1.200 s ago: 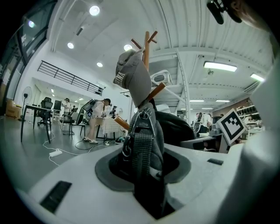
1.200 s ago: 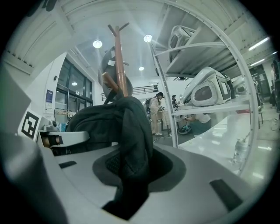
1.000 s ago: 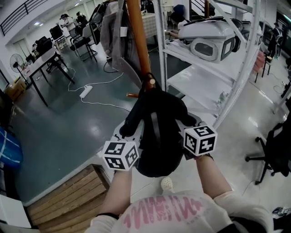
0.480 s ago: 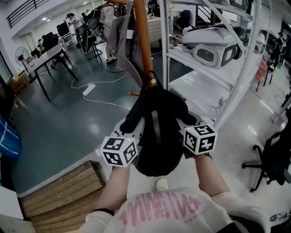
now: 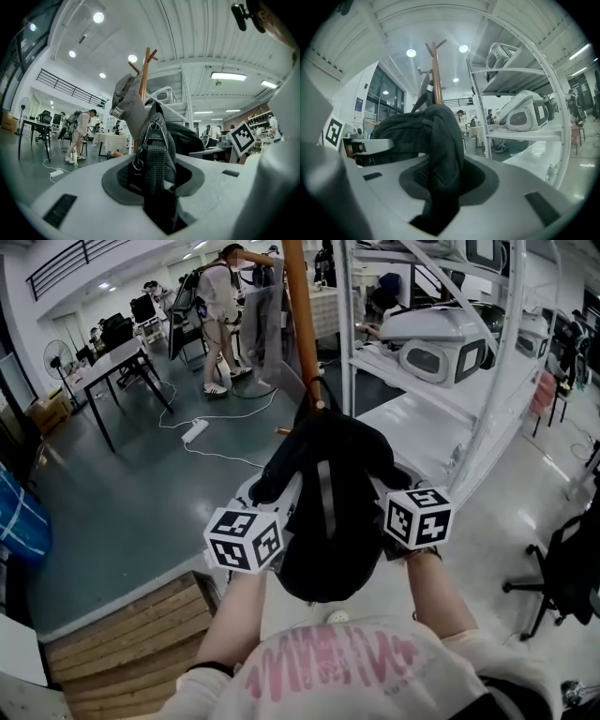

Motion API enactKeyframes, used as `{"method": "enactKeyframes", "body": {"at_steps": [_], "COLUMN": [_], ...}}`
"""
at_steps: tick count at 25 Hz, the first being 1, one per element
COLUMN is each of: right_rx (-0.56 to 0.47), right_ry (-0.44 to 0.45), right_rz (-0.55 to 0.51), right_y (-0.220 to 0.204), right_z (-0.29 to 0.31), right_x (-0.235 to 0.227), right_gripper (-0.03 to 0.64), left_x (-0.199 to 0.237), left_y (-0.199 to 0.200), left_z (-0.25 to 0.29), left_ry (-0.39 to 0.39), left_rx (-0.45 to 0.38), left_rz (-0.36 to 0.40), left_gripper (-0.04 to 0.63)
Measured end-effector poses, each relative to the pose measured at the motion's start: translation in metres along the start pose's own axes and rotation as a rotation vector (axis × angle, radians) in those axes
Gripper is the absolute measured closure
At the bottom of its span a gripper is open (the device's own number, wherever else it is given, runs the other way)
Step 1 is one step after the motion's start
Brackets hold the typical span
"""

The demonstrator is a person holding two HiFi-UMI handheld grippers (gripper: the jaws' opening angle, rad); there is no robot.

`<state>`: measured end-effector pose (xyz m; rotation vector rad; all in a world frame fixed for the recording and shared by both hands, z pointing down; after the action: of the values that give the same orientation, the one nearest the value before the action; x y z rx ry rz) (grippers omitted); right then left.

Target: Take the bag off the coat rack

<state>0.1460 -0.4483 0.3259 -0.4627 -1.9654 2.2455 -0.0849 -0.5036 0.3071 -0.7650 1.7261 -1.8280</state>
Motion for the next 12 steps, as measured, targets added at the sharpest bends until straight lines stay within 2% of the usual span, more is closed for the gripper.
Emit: {"method": "enactKeyframes", "body": {"at_steps": [6,12], "right_rx": [-0.033,-0.072], "right_ry": [-0.002,-0.004], "right_rz": [-0.009,-0.028], "right_y": [0.012,0.030], "right_z": [-0.016,-0.030], "right_x": [0.009,0.019], "right_gripper": [0.503,0.502], "left_x": [-0.011,-0.018], "left_y": [0.018,0.037], "left_z": [-0.013,-0.024], "left_ry": [-0.005,-0.008], "left_rx": [-0.014,-0.050], "left_rz": [0.043,0.041], "left_gripper": [0.468,0.468]}}
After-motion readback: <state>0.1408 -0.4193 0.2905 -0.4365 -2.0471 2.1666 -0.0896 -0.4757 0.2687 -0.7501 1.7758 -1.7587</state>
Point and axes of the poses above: the fingertips, and each gripper's own axes: z forward along the fingers, x to its left, y out of its top, the point moved 8 cm from there along -z, backward along the fingers, and after that the axes turned 8 degrees about y, right-handed, at the moved point
